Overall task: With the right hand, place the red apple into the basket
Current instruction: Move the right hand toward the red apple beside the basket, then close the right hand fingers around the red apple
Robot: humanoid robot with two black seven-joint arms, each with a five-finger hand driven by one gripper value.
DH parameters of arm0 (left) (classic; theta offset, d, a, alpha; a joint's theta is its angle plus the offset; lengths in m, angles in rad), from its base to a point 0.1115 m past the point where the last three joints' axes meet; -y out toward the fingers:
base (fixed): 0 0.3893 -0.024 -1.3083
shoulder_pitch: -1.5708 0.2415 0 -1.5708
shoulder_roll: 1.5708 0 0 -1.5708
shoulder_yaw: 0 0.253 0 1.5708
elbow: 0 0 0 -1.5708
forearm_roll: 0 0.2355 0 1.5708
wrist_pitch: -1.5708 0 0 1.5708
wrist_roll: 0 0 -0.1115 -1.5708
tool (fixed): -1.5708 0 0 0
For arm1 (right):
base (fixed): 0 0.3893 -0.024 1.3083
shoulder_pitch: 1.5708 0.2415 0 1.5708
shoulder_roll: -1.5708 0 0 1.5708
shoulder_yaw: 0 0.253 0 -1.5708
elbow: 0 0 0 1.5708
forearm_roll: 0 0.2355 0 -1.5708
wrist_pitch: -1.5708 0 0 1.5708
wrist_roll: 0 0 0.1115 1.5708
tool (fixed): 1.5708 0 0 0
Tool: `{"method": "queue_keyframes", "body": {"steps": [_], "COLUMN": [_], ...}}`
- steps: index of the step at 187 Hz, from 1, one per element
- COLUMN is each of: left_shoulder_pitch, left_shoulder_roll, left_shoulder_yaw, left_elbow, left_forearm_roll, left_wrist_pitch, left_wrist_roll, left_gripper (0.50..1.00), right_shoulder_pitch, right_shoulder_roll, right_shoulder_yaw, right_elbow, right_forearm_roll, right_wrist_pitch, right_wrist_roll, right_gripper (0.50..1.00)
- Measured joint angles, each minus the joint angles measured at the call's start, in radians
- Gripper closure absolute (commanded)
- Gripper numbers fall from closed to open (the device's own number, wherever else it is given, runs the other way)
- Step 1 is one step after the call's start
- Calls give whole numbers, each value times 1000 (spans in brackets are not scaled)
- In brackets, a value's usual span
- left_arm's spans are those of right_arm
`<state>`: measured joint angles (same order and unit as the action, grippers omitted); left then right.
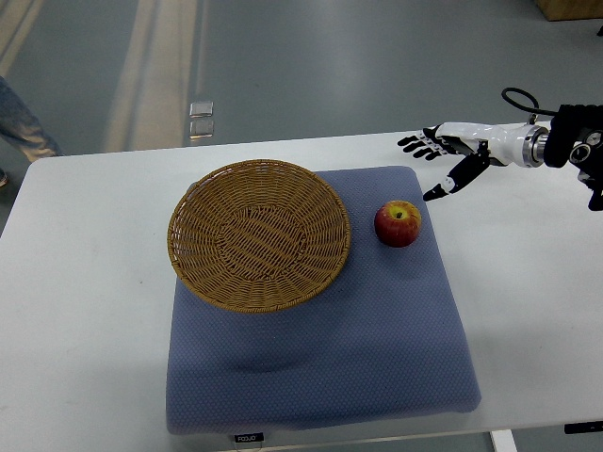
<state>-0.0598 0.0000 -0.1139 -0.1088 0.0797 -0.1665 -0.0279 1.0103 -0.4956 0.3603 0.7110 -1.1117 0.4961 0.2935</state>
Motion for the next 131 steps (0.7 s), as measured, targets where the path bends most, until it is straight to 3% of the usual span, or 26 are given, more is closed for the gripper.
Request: {"method": "queue_keyframes", "body": {"steps": [67, 131], "left_shoulder_pitch": [0, 0], "left_shoulder_roll": [0, 0], "left_shoulder_yaw": [-1, -1], "left_elbow": [2, 2], "left_forearm_roll": [0, 0], "left_wrist_pitch": [0, 0], "left_wrist_roll": [0, 0], "left_gripper": [500, 500], "right_shoulder_pitch": [24, 36], "right_shoulder_roll": [-19, 19], "right_shoulder_yaw": [-75, -129], "right_elbow": [110, 117], "right_forearm_roll": [-162, -181], "right_wrist_pitch": [-1, -13], "right_wrist_roll": [7, 7], "right_gripper": [579, 581]}}
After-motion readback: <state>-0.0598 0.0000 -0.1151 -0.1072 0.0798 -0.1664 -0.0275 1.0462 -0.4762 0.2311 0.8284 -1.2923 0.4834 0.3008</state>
